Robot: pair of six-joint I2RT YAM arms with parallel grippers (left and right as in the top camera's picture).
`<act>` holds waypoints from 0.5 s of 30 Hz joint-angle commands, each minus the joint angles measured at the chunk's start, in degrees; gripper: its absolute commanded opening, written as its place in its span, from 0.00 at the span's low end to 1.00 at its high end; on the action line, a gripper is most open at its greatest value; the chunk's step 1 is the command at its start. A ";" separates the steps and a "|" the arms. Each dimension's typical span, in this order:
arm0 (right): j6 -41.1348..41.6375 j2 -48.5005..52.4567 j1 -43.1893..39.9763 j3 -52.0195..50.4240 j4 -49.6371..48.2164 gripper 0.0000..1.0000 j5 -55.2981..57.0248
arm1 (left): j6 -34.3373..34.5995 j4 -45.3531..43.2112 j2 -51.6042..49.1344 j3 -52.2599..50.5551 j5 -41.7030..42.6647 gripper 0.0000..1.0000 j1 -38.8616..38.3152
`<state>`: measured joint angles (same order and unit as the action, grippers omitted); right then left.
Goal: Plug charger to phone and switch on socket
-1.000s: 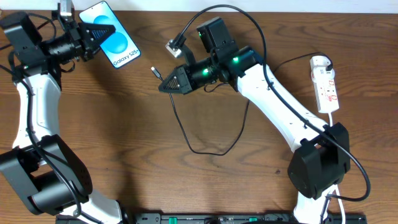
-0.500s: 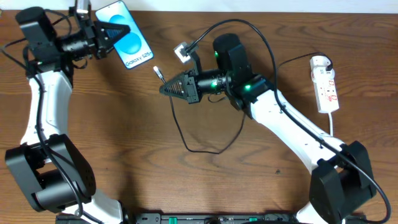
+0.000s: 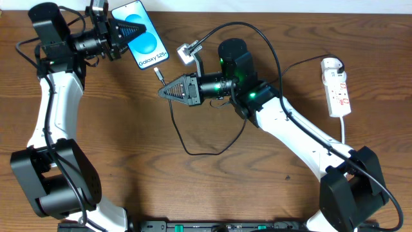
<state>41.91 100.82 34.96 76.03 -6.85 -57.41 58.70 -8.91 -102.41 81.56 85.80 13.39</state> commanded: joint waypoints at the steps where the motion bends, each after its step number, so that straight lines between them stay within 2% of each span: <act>1: 2.14 -0.66 -0.04 -0.61 -0.74 0.01 0.33 | 1.20 -0.50 1.18 -0.07 2.27 0.07 0.13; 6: 4.96 0.22 -0.74 -1.31 -4.02 0.01 0.02 | 1.18 -0.70 1.18 -0.07 2.29 0.07 0.13; 15: 14.49 2.38 -0.96 -5.95 -17.90 0.01 -1.31 | 1.18 -2.47 1.18 -0.07 2.84 0.07 0.13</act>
<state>51.81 101.32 34.30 71.90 -23.40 -57.63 59.86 -10.41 -102.41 81.56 86.21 13.39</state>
